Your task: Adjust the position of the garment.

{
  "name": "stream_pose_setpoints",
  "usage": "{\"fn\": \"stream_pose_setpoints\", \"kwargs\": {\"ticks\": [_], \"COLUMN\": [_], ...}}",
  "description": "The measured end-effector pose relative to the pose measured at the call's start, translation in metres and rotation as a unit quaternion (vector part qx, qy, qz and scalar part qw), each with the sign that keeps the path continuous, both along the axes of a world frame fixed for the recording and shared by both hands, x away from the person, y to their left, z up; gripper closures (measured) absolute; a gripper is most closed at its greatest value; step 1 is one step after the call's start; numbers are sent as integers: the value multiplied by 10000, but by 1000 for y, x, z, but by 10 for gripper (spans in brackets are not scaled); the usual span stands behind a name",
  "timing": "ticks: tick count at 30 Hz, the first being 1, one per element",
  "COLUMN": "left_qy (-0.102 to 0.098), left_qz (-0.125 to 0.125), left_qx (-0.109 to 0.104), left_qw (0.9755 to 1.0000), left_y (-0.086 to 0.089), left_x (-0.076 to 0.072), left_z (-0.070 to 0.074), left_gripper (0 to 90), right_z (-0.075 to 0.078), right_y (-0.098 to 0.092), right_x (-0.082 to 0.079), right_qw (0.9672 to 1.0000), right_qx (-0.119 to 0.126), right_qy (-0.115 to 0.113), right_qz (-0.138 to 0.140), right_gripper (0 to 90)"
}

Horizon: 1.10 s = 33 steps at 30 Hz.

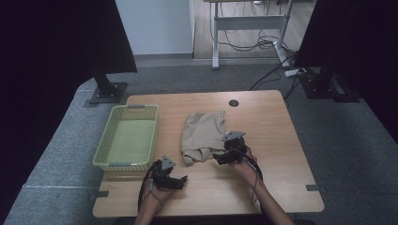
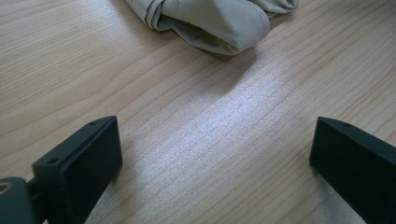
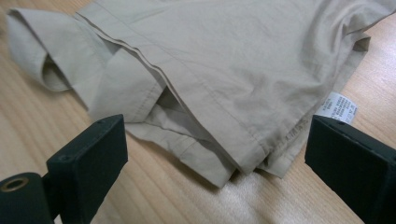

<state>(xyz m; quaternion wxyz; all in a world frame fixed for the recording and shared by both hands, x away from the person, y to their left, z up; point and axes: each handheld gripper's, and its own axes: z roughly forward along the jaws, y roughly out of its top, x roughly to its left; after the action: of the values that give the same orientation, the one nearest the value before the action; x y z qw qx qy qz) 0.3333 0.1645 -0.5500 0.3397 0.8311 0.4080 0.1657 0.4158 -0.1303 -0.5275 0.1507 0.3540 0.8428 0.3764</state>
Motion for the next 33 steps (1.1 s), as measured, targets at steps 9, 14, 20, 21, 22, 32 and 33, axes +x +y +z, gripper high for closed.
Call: {"fn": "stream_pose_setpoints", "kwargs": {"ticks": [9,14,20,21,22,32,33], "left_qy": [-2,1,-2,-2,-2,-5,-6], "left_qz": [14,29,89,89,90,90,89], "left_qx": [5,4,-2,-3,-4,-1,-1], "left_qw": [10000,10000,10000,10000,10000,10000,10000], "left_y": [0,0,1,1,1,0,0], "left_x": [0,0,1,1,1,1,1], "left_z": [0,0,0,0,0,0,0], "left_gripper": [22,23,25,25,25,26,26], "right_z": [6,10,13,13,13,13,13], "right_y": [-10,-18,-27,-28,-28,-48,-51], "right_x": [-10,-16,-21,-23,-23,-39,-40], "right_qw": [10000,9999,9999,9999,9999,9998,9998], "right_qx": [57,80,78,82,82,181,192], "right_qy": [15,10,-11,-17,-17,-39,-21], "right_qz": [81,109,93,87,87,16,-8], "right_gripper": [53,52,50,50,50,50,50]}}
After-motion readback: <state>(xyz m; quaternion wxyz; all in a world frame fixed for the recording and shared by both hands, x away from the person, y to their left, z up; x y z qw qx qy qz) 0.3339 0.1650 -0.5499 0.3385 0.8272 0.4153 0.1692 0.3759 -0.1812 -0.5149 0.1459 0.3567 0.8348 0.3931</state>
